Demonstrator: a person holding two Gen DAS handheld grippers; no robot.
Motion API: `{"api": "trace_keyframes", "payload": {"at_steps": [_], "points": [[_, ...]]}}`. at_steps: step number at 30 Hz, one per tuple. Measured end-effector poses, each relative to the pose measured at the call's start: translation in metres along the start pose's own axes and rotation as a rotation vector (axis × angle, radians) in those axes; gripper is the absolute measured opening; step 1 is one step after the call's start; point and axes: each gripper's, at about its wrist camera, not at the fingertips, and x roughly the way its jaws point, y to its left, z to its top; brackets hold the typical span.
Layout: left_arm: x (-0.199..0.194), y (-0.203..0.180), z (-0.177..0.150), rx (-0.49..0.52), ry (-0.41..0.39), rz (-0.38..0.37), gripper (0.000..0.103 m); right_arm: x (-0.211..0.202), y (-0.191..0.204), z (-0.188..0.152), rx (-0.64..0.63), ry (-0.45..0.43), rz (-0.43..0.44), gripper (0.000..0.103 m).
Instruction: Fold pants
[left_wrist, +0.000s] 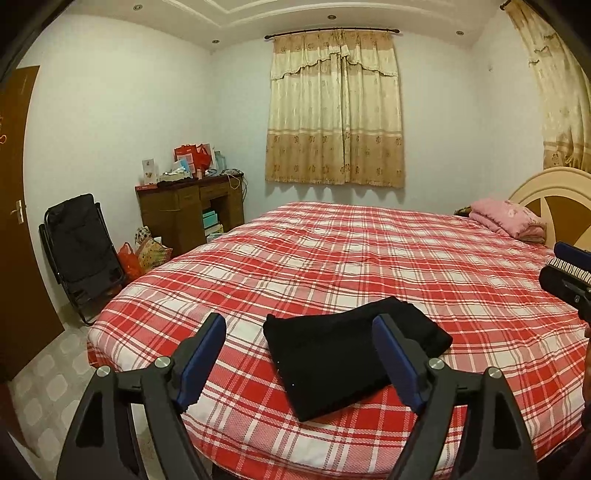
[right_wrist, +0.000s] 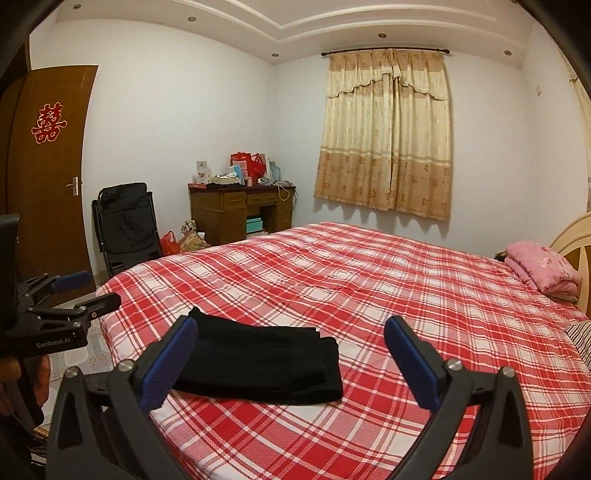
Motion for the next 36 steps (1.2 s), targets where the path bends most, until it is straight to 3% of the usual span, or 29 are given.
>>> {"api": "trace_keyframes", "payload": {"at_steps": [36], "points": [[0.0010, -0.0026, 0.0011, 0.030, 0.023, -0.024, 0.083, 0.0023, -0.0042, -0.0027, -0.027, 0.001, -0.017, 0.103]]}}
